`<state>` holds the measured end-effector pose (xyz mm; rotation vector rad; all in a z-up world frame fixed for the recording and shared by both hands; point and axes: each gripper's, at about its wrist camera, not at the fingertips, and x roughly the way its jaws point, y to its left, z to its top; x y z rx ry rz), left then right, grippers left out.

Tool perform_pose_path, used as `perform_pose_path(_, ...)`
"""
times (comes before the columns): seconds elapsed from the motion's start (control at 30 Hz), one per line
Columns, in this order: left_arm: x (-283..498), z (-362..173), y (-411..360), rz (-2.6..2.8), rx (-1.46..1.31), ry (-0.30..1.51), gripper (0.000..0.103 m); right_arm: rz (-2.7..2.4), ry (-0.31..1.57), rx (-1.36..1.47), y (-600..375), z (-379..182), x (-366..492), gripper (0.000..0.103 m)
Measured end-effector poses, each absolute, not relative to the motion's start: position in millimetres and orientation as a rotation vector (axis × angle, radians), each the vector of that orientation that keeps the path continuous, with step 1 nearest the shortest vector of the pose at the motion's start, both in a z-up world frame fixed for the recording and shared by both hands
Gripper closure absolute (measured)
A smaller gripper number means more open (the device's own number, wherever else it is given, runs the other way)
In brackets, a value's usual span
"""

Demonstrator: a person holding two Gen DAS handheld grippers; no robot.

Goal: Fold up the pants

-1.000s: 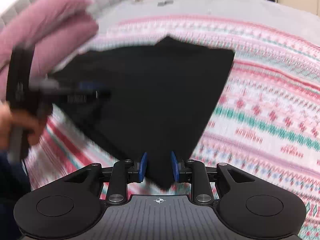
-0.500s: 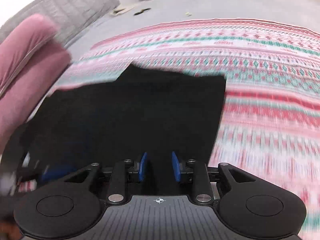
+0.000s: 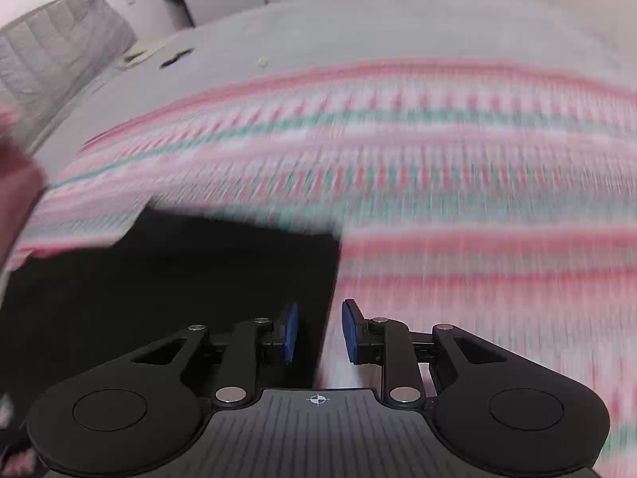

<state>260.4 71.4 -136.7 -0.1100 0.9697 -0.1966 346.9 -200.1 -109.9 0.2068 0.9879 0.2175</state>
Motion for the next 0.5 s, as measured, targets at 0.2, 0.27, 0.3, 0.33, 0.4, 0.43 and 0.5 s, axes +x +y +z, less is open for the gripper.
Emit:
perform_pose_path(0.2, 261, -135, 58, -0.167, -0.071, 0.945, 0.045, 0.315, 1.055, 0.312, -213, -103, 248, 0.07)
perform_pose_path(0.27, 260, -136, 54, -0.152, -0.055, 0.937, 0.045, 0.349, 1.047, 0.373, -219, -104, 241, 0.063)
perform_pose_path(0.3, 259, -137, 52, -0.144, -0.052, 0.934, 0.045, 0.369, 1.033, 0.401, -224, -110, 240, 0.059)
perform_pose_path(0.33, 259, -138, 51, -0.141, -0.047, 0.932, 0.045, 0.381, 1.015, 0.437, -225, -120, 236, 0.059)
perform_pose_path(0.4, 259, -139, 49, -0.134, -0.034, 0.926, 0.044, 0.366, 1.014, 0.523, -233, -140, 230, 0.059)
perform_pose_path(0.43, 259, -139, 47, -0.134, -0.027, 0.924, 0.044, 0.353, 1.005, 0.551, -232, -142, 231, 0.059)
perform_pose_path(0.5, 260, -139, 45, -0.133, -0.024, 0.923, 0.044, 0.387, 1.007, 0.556, -228, -136, 231, 0.057)
